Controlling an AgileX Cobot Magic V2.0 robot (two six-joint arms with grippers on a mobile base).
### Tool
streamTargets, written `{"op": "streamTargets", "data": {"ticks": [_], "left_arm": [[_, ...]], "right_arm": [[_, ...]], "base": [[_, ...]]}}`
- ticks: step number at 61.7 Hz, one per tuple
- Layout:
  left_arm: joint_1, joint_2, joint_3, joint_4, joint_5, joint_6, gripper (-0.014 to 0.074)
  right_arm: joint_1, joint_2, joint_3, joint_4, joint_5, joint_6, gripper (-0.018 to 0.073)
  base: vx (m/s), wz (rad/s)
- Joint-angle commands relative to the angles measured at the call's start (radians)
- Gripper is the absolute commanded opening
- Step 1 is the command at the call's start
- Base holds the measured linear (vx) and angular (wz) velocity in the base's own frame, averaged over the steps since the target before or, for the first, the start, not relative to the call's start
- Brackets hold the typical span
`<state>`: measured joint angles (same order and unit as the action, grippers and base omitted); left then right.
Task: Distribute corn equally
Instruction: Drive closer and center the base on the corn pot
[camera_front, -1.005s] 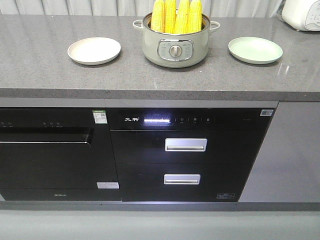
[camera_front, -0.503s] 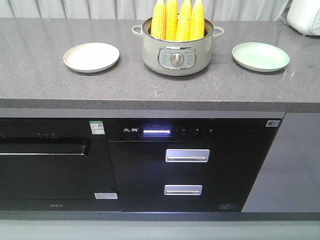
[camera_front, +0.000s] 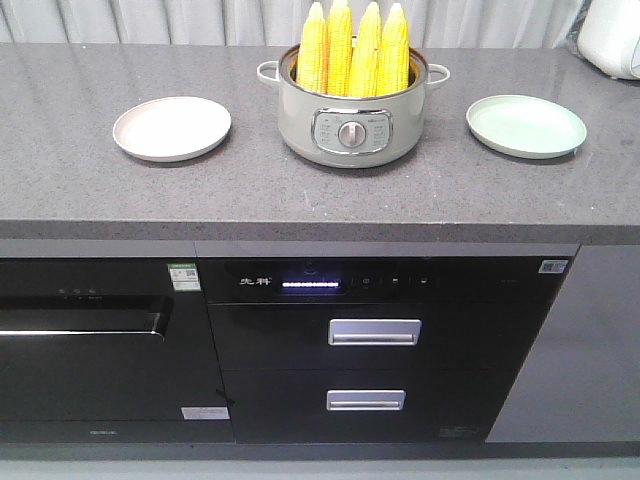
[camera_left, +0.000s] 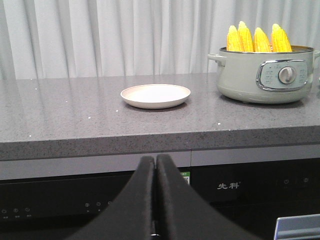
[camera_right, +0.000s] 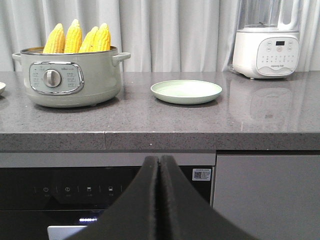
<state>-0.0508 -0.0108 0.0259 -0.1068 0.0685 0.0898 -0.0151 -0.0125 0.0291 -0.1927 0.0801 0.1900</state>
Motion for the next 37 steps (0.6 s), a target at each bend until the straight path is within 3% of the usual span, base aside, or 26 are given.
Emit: {"op": "streamTargets", "data": {"ticks": [1,37], "left_arm": [[-0.006,-0.016,0.015,-0.002,-0.068,-0.006,-0.0006],[-0.006,-0.016,0.015,-0.002,-0.068,-0.006,-0.0006]], "right_arm": [[-0.004,0.002,0.007,-0.006,-0.08,-0.001,-0.0006],[-0.004,0.002,0.007,-0.006,-0.08,-0.001,-0.0006]], "base": [[0.1,-0.01],[0.09,-0.02]]}}
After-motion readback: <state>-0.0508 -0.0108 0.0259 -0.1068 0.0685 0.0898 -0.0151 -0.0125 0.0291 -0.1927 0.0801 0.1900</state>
